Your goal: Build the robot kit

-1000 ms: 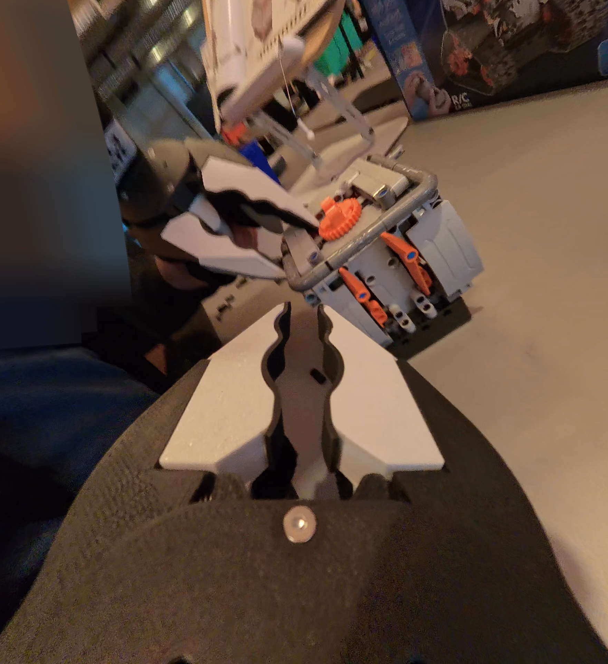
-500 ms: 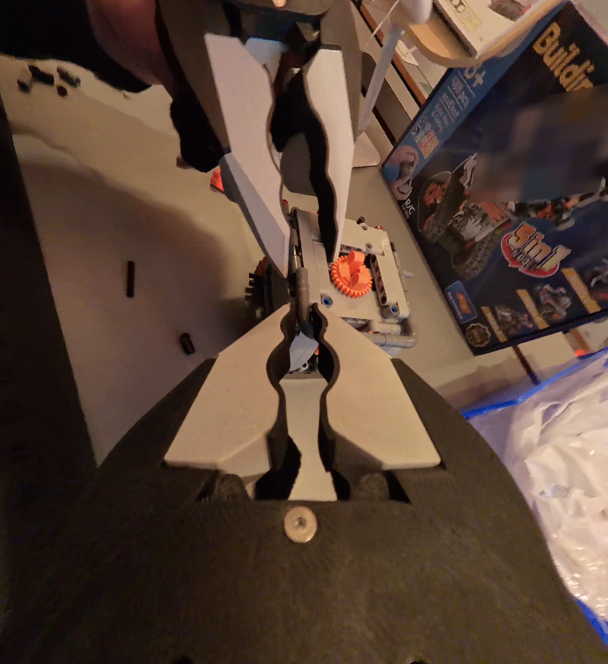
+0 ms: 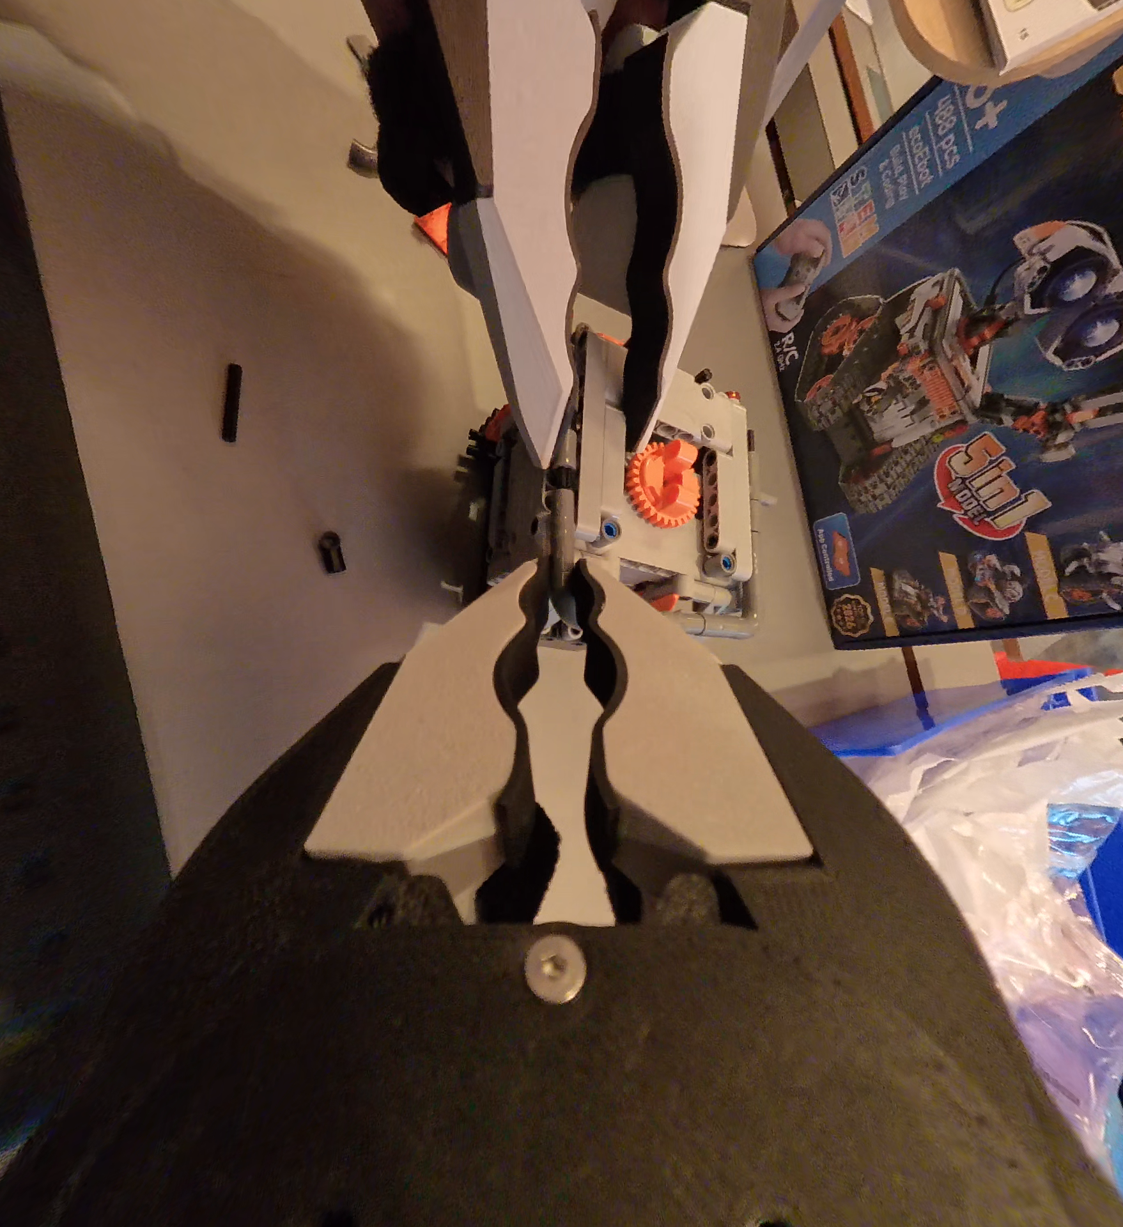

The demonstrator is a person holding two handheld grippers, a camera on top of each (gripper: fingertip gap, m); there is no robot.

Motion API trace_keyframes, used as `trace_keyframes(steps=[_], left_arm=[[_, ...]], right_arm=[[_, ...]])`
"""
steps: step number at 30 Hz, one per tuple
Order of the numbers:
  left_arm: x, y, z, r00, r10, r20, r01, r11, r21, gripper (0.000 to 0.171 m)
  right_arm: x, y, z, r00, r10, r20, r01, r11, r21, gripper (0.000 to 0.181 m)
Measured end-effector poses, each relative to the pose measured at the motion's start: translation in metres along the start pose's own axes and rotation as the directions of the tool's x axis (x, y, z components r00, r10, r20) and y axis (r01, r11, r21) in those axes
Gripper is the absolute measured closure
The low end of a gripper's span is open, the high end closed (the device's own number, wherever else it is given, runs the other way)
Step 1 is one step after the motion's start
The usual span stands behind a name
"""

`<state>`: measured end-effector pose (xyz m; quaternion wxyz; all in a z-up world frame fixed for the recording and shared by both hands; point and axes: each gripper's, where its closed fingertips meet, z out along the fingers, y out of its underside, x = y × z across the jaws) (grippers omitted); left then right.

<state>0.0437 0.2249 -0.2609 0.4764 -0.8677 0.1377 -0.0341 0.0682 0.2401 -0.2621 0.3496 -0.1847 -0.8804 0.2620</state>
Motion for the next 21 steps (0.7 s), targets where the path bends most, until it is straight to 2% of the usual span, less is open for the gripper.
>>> trace_keyframes(steps=[7,11,16,21], left_arm=[[0.0004,-0.0014,0.0018,1.000,-0.009,0.009,0.009,1.000,0.002,0.143],[0.0004,-0.0014,0.0023,1.000,-0.003,0.021,0.004,1.000,-0.010,0.143],[0.0006,-0.0012,0.0016,0.999,0.000,0.033,0.001,1.000,-0.010,0.143],[0.0004,0.0000,0.0010,0.998,0.028,0.055,-0.027,0.999,-0.032,0.142]], right_arm=[[-0.0004,0.0030,-0.0005,0.999,-0.028,0.041,0.032,0.995,-0.091,0.177],[-0.0004,0.0036,0.0001,0.994,0.048,0.093,-0.036,0.990,-0.135,0.177],[0.0033,-0.0032,-0.0035,0.970,0.189,0.155,-0.188,0.982,-0.025,0.175],[0.0022,0.0031,-0.0027,0.973,0.164,0.159,-0.165,0.986,-0.013,0.176]])
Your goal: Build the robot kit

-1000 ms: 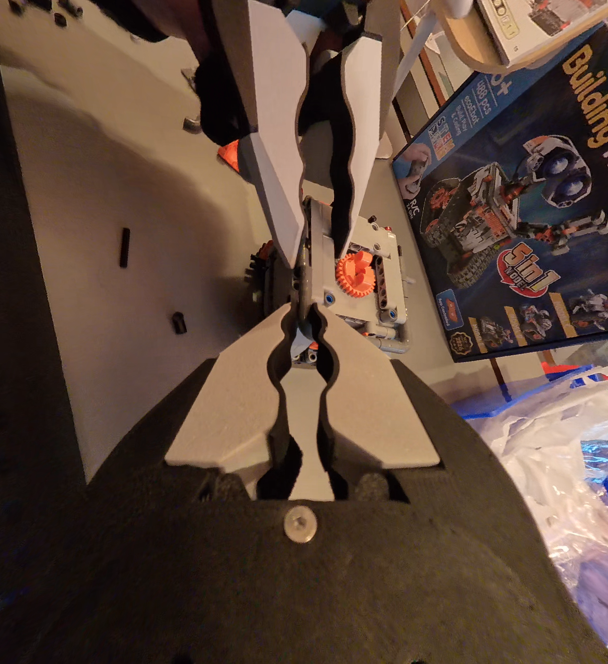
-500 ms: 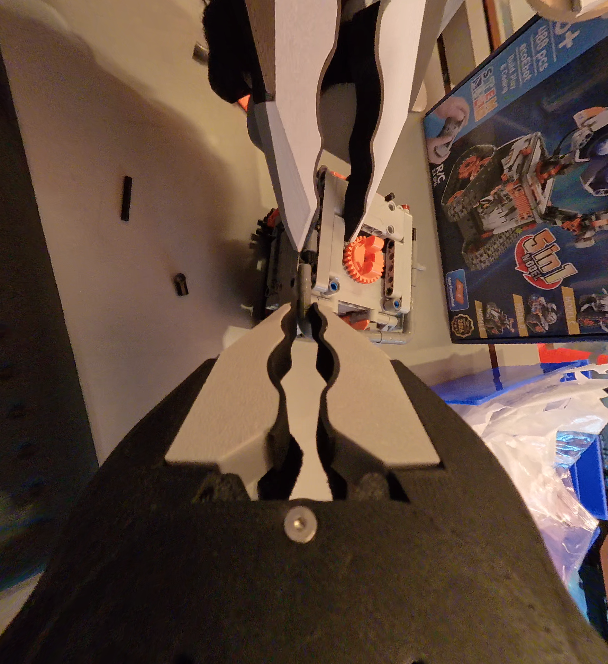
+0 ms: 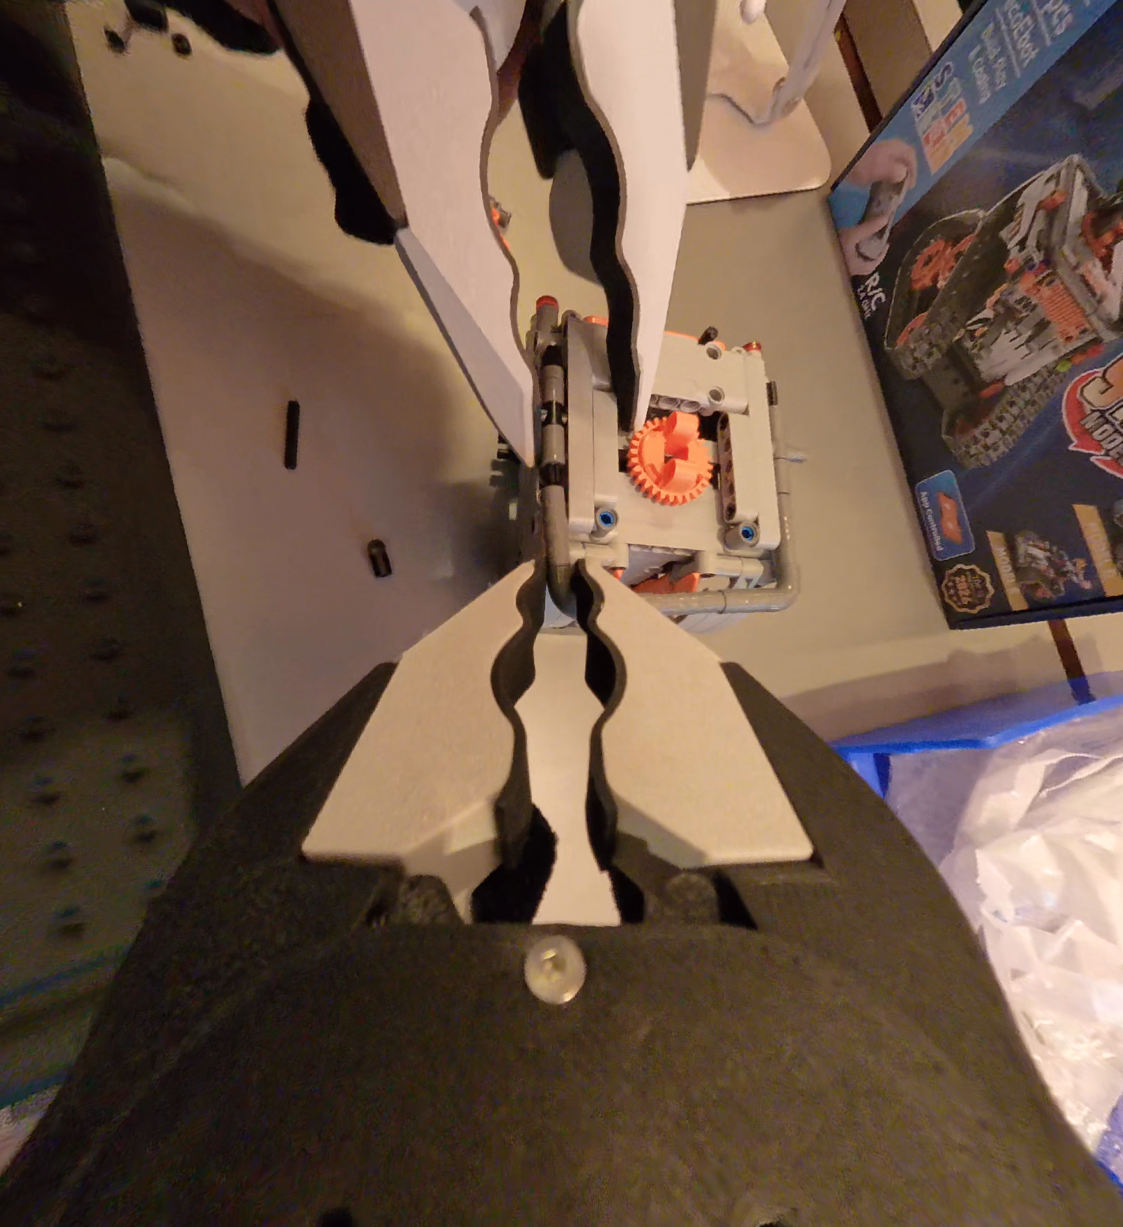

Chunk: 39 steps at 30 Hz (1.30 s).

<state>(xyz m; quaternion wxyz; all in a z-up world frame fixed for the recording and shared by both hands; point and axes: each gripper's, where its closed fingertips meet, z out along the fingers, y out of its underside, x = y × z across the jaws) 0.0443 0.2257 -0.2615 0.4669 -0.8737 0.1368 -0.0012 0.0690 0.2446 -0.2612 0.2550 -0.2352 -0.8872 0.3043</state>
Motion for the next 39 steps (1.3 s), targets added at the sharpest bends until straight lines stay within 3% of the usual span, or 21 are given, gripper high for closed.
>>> trace_keyframes(steps=[15,26,39], left_arm=[[0.000,0.000,-0.002,0.999,-0.011,0.042,0.012,1.000,-0.018,0.143],[0.000,0.001,-0.002,0.997,-0.045,0.063,0.045,0.999,-0.002,0.143],[0.002,-0.002,0.002,0.993,-0.032,0.113,0.031,0.999,0.015,0.145]], right_arm=[[-0.001,0.000,0.002,1.000,0.008,0.012,-0.008,1.000,0.013,0.176],[-0.004,-0.003,0.005,0.974,0.208,0.088,-0.214,0.975,0.059,0.177],[-0.001,-0.004,0.006,0.909,0.368,0.194,-0.372,0.928,-0.016,0.178]])
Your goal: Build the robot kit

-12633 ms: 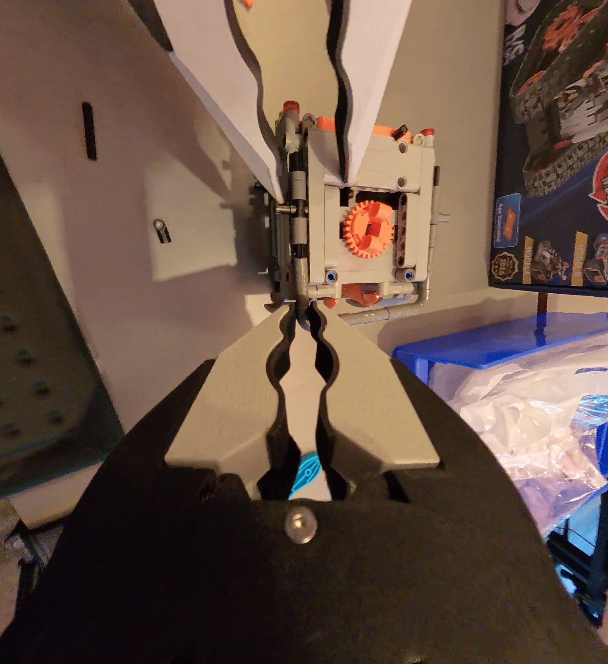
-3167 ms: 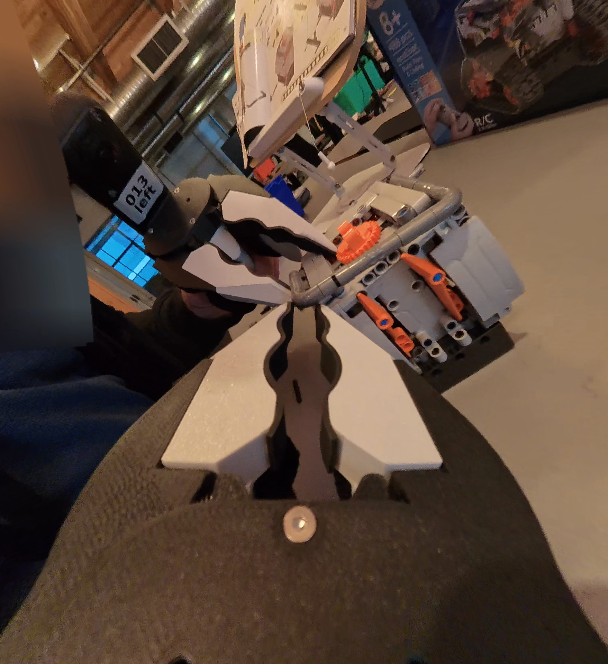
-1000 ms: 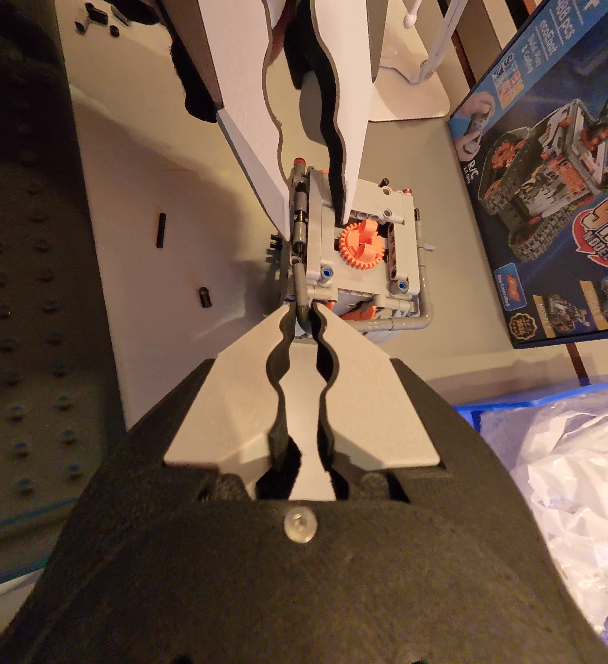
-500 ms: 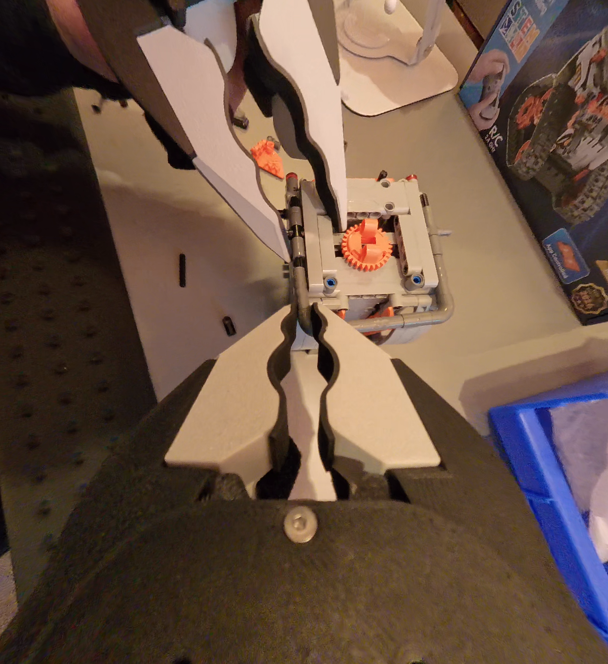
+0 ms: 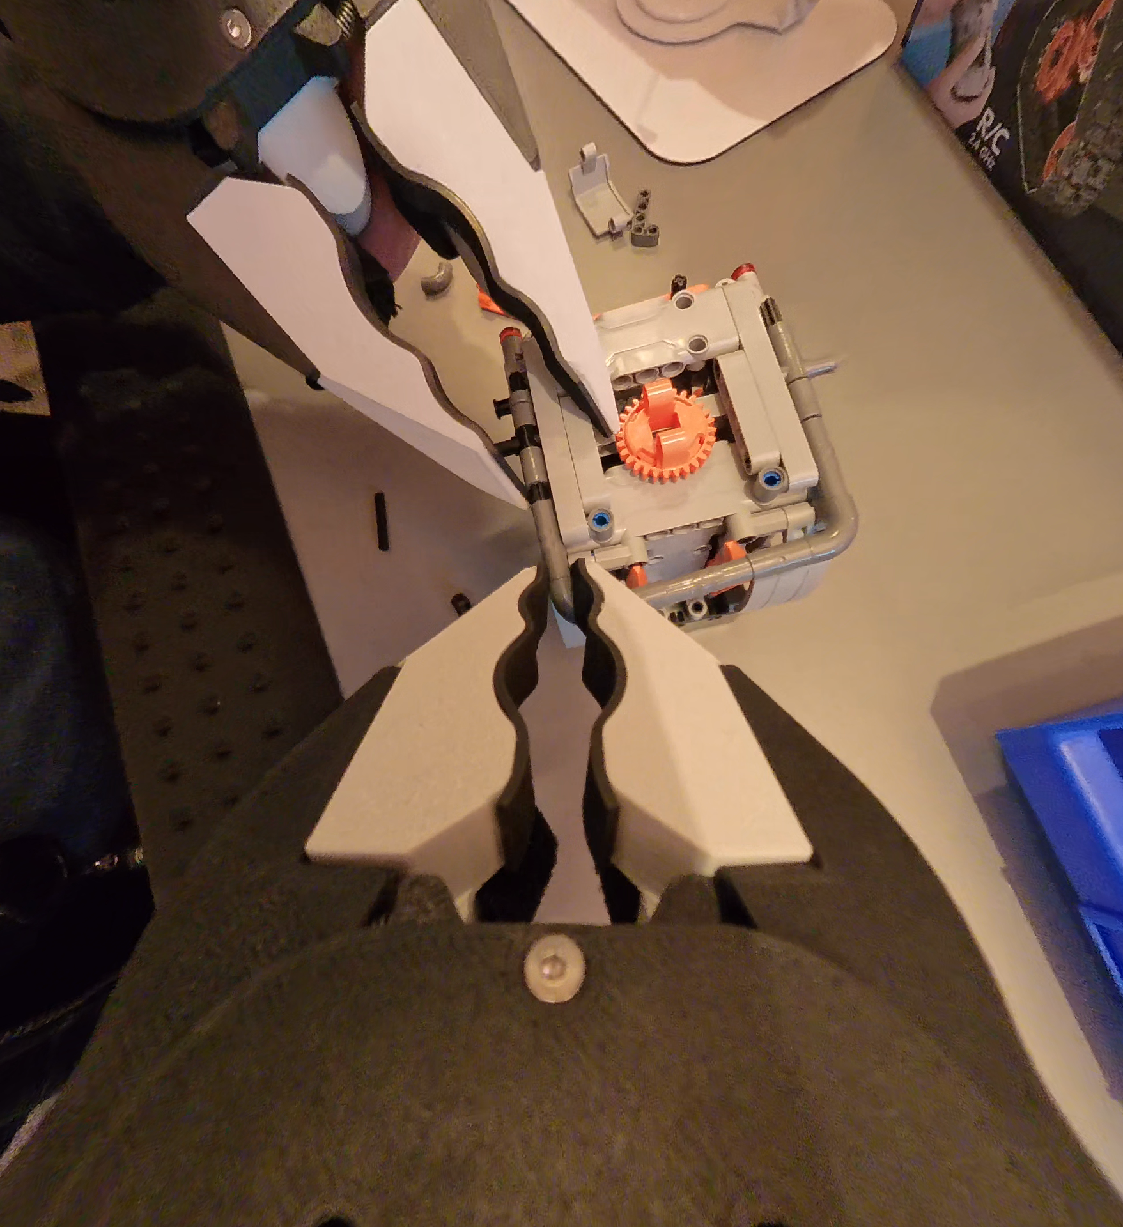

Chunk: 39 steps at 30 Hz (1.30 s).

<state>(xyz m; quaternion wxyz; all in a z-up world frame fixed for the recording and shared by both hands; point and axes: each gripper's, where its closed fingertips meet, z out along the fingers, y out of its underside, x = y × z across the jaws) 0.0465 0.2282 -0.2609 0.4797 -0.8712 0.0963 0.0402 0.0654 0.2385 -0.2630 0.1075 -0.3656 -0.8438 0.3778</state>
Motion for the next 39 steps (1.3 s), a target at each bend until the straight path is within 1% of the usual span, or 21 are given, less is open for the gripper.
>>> trace_keyframes(steps=[2,7,10,12,13,15,17,20,22,24,27,29,32,34,37,39], left_arm=[[0.000,0.000,0.000,1.000,-0.012,0.000,0.012,1.000,0.006,0.145],[-0.001,0.000,-0.004,1.000,-0.004,0.022,0.005,1.000,-0.021,0.142],[-0.006,-0.004,-0.021,0.995,0.002,0.097,-0.001,1.000,-0.012,0.137],[-0.015,-0.003,-0.035,0.983,-0.013,0.182,0.019,0.999,-0.032,0.135],[-0.016,0.001,-0.040,0.979,-0.033,0.200,0.044,0.998,-0.050,0.136],[-0.013,0.009,-0.044,0.972,-0.070,0.224,0.090,0.993,-0.080,0.149],[-0.013,0.023,-0.046,0.961,-0.103,0.258,0.137,0.983,-0.120,0.150],[-0.012,0.030,-0.045,0.942,-0.198,0.270,0.234,0.966,-0.107,0.147],[-0.013,0.033,-0.042,0.934,-0.242,0.263,0.279,0.954,-0.112,0.151],[-0.012,0.031,-0.039,0.923,-0.292,0.251,0.322,0.943,-0.084,0.157],[-0.017,0.031,-0.039,0.909,-0.305,0.285,0.336,0.939,-0.067,0.167],[-0.018,0.030,-0.038,0.898,-0.346,0.272,0.371,0.928,-0.046,0.168],[-0.020,0.031,-0.038,0.896,-0.353,0.270,0.377,0.926,-0.039,0.169],[-0.021,0.032,-0.038,0.902,-0.326,0.284,0.355,0.933,-0.056,0.170],[-0.020,0.032,-0.037,0.907,-0.320,0.274,0.347,0.936,-0.057,0.170],[-0.020,0.032,-0.036,0.911,-0.294,0.289,0.323,0.945,-0.058,0.170]], right_arm=[[0.000,0.000,0.001,1.000,0.001,-0.002,-0.001,1.000,-0.025,0.178],[-0.005,-0.003,0.003,1.000,-0.011,0.008,0.011,1.000,0.011,0.177],[-0.005,-0.007,0.005,1.000,-0.008,-0.001,0.008,1.000,0.024,0.177],[-0.006,-0.010,0.008,1.000,0.003,-0.009,-0.003,0.999,0.040,0.177],[-0.007,-0.012,0.010,1.000,0.003,-0.015,-0.002,0.999,0.043,0.177],[-0.009,-0.016,0.014,1.000,-0.002,-0.030,0.003,0.999,0.041,0.177],[-0.010,-0.019,0.019,0.999,-0.004,-0.046,0.006,0.999,0.040,0.177],[-0.011,-0.022,0.022,0.999,0.011,-0.047,-0.008,0.999,0.047,0.177],[-0.010,-0.024,0.023,0.998,0.012,-0.055,-0.009,0.999,0.052,0.177],[-0.011,-0.025,0.025,0.998,0.003,-0.069,0.001,0.999,0.049,0.177],[-0.013,-0.026,0.027,0.996,-0.009,-0.087,0.013,0.999,0.048,0.177],[-0.012,-0.027,0.027,0.996,-0.001,-0.086,0.006,0.999,0.053,0.177],[-0.012,-0.028,0.028,0.996,0.008,-0.092,-0.003,0.998,0.058,0.177],[-0.013,-0.028,0.029,0.995,0.016,-0.095,-0.011,0.998,0.056,0.178],[-0.011,-0.028,0.028,0.995,0.056,-0.084,-0.051,0.997,0.058,0.178],[-0.010,-0.027,0.028,0.994,0.074,-0.079,-0.069,0.996,0.060,0.178]])
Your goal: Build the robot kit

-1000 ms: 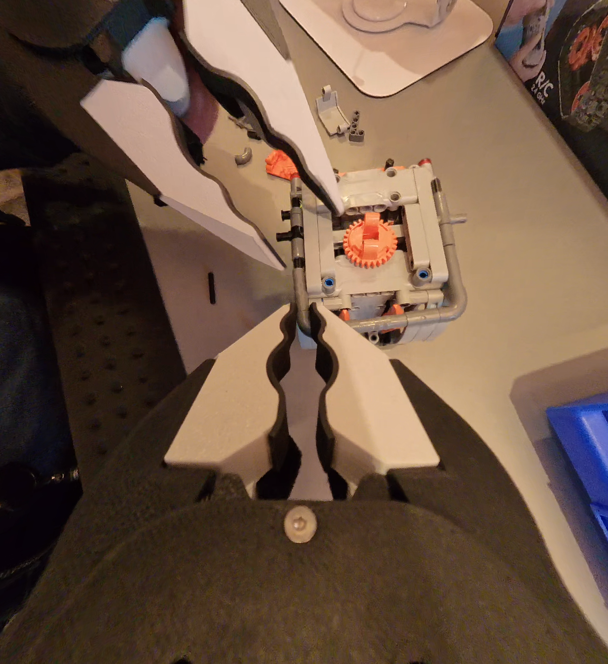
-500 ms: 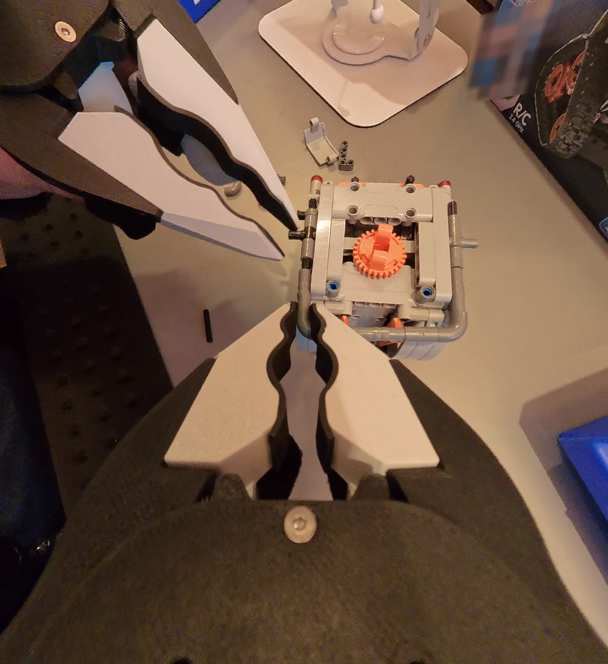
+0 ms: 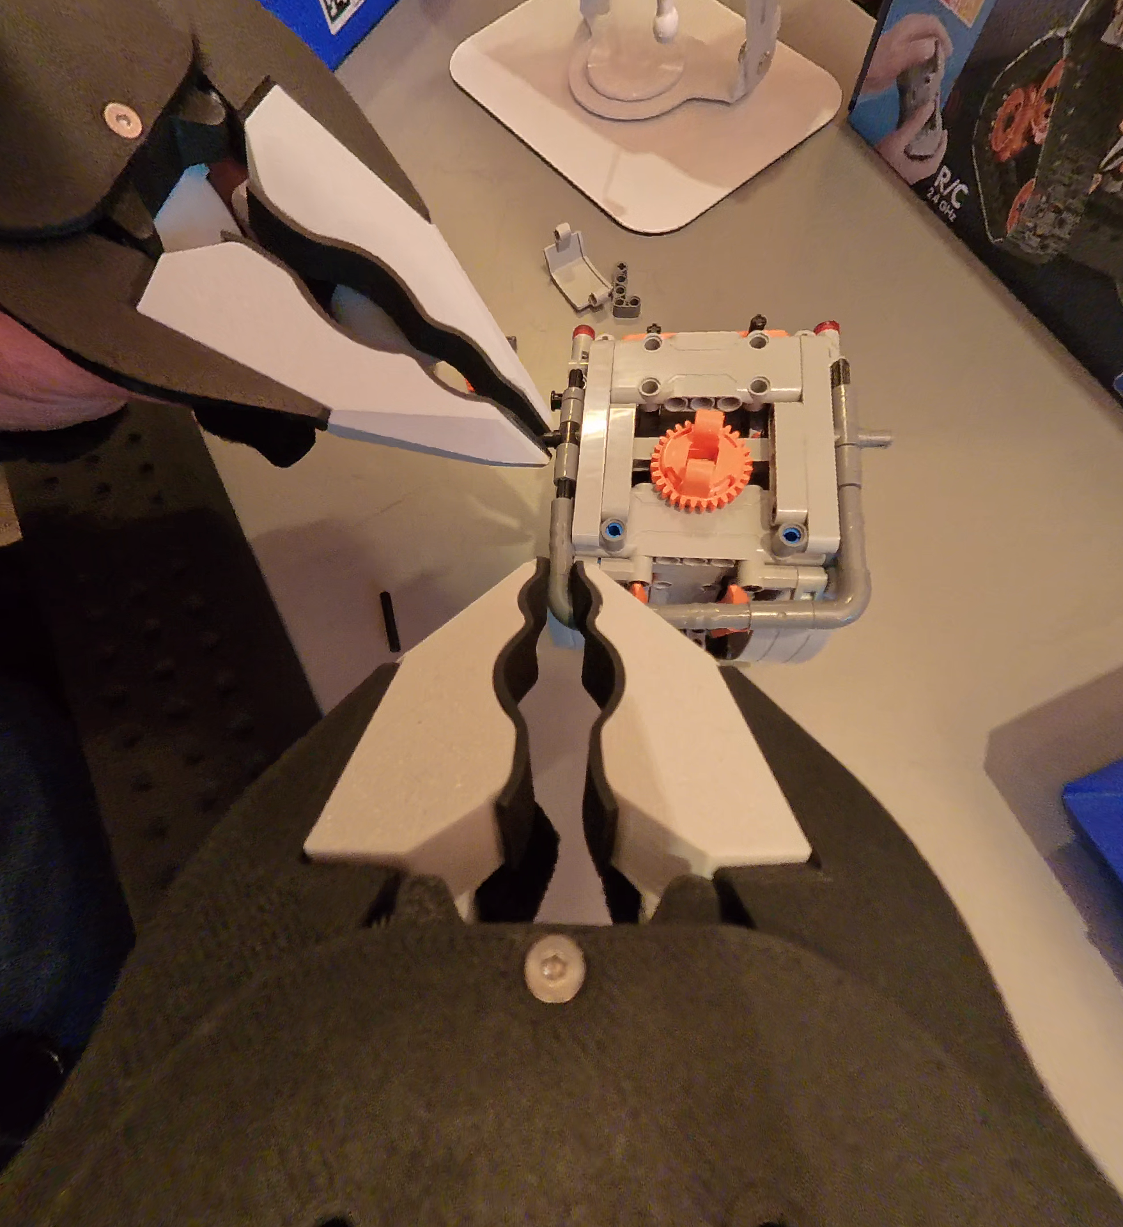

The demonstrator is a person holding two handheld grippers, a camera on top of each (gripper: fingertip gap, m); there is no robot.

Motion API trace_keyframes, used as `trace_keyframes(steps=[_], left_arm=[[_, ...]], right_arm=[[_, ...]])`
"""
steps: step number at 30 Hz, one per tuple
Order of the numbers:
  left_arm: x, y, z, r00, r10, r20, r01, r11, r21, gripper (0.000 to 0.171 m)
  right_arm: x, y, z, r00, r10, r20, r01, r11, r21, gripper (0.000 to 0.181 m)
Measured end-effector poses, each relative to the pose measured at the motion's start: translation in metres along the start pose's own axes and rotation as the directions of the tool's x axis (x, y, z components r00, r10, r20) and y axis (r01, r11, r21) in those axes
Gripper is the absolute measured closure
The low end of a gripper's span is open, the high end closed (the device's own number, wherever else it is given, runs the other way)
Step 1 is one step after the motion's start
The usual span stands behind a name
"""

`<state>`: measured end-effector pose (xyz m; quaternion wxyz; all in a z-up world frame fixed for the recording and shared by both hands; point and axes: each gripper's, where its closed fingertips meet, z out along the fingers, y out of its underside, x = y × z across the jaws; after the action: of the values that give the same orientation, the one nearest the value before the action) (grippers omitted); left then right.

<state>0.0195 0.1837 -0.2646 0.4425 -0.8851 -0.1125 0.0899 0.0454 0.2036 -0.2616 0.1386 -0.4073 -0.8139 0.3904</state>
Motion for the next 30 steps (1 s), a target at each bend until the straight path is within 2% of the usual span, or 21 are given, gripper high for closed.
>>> trace_keyframes(steps=[8,11,21,26,28,30], left_arm=[[-0.002,-0.001,0.003,0.998,0.044,0.048,-0.046,0.998,0.042,0.170],[-0.002,-0.001,0.003,0.994,0.081,0.070,-0.082,0.997,0.016,0.170],[-0.004,-0.001,0.002,0.995,0.098,-0.009,-0.099,0.991,-0.087,0.170],[-0.001,-0.002,0.003,0.994,0.104,-0.037,-0.108,0.989,-0.101,0.170],[-0.001,-0.003,0.003,0.995,0.095,-0.042,-0.099,0.991,-0.091,0.170],[-0.002,-0.003,0.003,0.994,0.103,-0.035,-0.106,0.990,-0.092,0.170]], right_arm=[[0.002,-0.001,0.000,0.999,0.044,0.029,-0.044,0.999,0.024,0.178],[0.003,-0.001,0.000,0.999,0.034,0.019,-0.034,0.999,0.017,0.178],[0.004,0.000,0.002,1.000,-0.015,0.004,0.015,0.999,-0.032,0.178],[0.003,0.001,-0.003,0.999,-0.034,0.028,0.035,0.999,-0.028,0.177],[0.001,-0.002,-0.010,0.998,-0.042,0.051,0.043,0.999,-0.016,0.162],[0.000,-0.009,-0.019,0.996,-0.061,0.062,0.060,0.998,0.018,0.174]])
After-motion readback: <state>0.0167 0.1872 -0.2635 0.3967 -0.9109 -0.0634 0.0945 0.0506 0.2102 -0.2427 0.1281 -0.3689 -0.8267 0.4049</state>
